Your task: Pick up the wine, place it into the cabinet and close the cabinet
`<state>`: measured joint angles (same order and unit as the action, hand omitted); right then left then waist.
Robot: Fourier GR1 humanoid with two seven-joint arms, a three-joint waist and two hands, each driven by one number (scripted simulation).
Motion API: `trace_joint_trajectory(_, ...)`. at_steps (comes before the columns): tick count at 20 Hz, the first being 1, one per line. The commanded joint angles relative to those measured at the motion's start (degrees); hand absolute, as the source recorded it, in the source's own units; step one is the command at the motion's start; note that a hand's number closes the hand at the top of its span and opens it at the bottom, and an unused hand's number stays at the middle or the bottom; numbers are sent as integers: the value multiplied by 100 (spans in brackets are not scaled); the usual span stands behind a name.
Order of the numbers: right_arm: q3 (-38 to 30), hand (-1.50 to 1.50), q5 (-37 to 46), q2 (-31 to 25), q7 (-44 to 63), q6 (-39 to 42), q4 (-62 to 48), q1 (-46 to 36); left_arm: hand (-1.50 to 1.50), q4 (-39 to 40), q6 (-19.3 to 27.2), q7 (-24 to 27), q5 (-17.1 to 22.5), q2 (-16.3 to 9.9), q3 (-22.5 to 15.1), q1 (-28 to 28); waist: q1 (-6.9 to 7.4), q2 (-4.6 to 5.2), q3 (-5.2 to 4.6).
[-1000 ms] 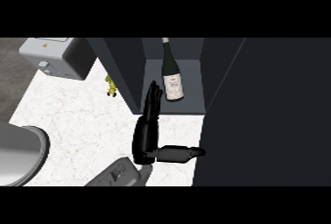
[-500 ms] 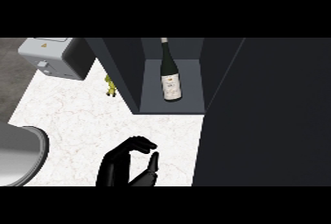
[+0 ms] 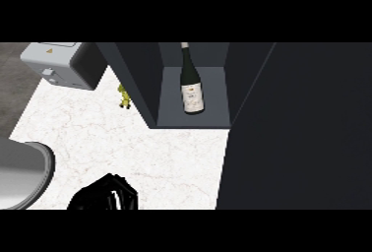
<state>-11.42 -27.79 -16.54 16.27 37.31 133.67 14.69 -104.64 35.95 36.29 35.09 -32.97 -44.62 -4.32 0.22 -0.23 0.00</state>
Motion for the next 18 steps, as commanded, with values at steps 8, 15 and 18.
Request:
trace_joint_trajectory(8, 1640, 150, -323, 70, 289, 592, 982, 923, 150, -427, -1239, 193, 948, -1316, 1593, -829, -15, -3, -6)
trace_joint_trajectory(15, 3328, 150, 978, 542, 612, 529, 1147, 274, 150, -201, -1704, 547, 1187, -1495, 2054, -1279, 12, -47, -18)
trace_joint_trajectory(18, 4050, 150, 1179, 851, 836, 330, 1235, 70, 150, -200, -2012, 463, 1436, -1775, 2369, -1366, -20, -72, -23)
